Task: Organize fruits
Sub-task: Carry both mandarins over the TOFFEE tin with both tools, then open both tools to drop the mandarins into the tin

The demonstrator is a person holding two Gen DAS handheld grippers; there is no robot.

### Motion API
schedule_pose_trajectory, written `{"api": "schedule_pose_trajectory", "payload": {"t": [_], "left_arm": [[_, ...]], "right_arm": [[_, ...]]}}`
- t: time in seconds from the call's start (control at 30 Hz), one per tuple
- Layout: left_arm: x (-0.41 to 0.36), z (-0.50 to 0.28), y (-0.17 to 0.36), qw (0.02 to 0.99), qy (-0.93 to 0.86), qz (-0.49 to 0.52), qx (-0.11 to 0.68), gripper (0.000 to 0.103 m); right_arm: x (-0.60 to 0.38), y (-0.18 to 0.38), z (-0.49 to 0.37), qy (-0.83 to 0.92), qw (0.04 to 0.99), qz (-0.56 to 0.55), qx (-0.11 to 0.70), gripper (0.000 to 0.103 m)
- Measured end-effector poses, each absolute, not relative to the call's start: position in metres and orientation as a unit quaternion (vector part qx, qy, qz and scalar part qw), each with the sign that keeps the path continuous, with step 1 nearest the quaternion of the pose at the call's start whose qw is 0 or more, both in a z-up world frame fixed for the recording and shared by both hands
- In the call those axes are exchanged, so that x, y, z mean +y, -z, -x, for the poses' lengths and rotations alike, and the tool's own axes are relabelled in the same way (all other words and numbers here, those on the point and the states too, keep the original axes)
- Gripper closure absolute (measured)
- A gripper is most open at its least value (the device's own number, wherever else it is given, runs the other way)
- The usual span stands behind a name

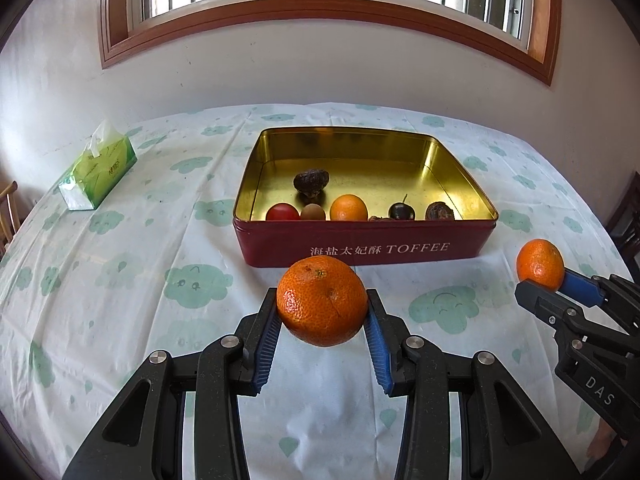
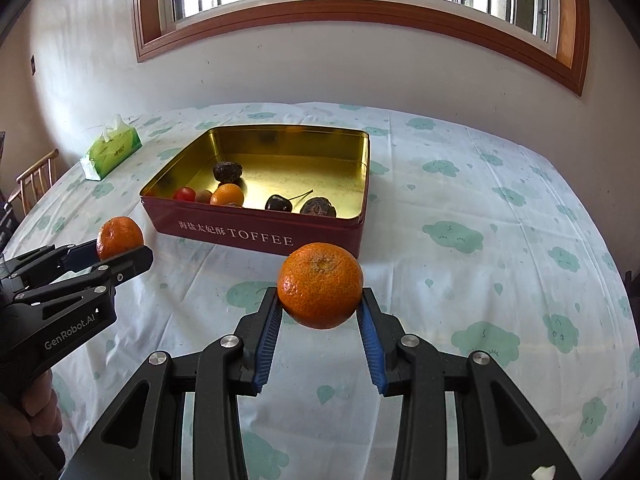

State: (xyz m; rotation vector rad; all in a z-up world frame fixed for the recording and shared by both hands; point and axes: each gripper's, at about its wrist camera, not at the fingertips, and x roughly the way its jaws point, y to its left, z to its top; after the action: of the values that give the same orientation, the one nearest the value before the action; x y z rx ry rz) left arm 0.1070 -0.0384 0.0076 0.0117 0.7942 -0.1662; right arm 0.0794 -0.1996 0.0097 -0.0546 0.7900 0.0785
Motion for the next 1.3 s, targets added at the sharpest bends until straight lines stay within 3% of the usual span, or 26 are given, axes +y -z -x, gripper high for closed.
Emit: {"api": "schedule_pose_trajectory", "payload": {"t": [0.47, 1.3], "left_arm": [[-0.031, -0.162, -0.029, 0.923, 0.069, -0.006, 0.378, 0.061], [-0.042, -0.230, 0.001, 0.904, 0.063, -0.025, 0.422, 0.061]], "right_arm": [[-0.193, -0.030, -0.139, -0.045, 0.923, 0.017, 0.381, 0.067], [-0.179, 0.002, -0.209, -0.056, 0.898, 0.037, 0.434, 0.067]]}}
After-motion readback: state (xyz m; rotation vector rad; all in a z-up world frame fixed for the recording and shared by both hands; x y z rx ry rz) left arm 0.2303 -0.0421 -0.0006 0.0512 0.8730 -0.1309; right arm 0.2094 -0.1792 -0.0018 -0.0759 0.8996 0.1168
